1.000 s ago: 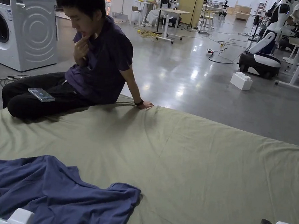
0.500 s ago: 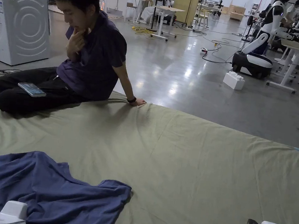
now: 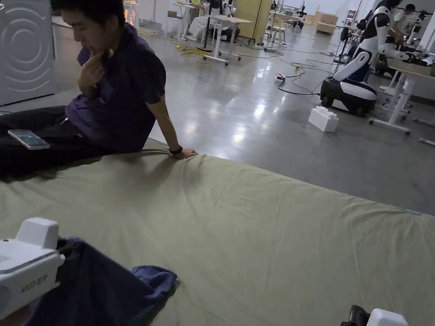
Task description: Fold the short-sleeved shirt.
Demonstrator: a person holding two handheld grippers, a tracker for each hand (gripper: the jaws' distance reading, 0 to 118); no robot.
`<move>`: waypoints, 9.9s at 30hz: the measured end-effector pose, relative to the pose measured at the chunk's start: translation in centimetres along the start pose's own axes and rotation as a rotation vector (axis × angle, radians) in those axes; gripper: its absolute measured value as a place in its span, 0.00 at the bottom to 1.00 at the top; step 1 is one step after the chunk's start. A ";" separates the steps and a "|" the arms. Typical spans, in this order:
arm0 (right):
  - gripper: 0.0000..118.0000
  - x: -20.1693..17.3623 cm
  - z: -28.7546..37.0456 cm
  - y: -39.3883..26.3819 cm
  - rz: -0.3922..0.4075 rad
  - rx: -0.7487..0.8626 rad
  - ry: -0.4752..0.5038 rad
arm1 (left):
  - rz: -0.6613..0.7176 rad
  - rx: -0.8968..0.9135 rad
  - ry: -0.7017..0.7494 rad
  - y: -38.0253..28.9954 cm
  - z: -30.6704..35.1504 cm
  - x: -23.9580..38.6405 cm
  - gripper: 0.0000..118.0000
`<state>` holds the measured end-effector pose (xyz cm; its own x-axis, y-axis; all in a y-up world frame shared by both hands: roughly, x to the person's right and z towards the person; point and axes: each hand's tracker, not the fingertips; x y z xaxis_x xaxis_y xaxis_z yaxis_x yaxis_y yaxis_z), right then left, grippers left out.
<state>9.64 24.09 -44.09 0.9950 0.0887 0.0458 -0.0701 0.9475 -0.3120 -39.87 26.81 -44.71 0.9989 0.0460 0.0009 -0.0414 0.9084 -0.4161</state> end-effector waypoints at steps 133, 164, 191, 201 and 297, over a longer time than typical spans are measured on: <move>0.09 8.5 -16.8 -8.6 0.151 -0.615 0.093 | 0.122 -0.375 -0.204 -5.5 -11.9 17.6 0.07; 0.03 13.5 -0.6 16.2 0.072 0.051 -0.076 | -0.005 0.086 -0.141 17.9 -1.2 14.2 0.06; 0.03 16.2 -5.0 24.5 0.050 0.129 -0.168 | 0.049 0.168 0.004 26.0 -3.8 6.8 0.06; 0.03 15.8 -2.4 10.1 0.052 -0.113 -0.159 | 0.110 -0.025 -0.005 10.0 -3.6 5.9 0.06; 0.00 0.3 1.9 -3.0 0.072 -0.139 0.026 | 0.141 -0.571 0.195 -15.7 -4.3 1.0 0.57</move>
<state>10.05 21.88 -41.39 0.9894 0.1449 -0.0050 -0.1321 0.8870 -0.4424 -38.08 10.77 -42.11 0.9722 0.0237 -0.2330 -0.2097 0.5307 -0.8212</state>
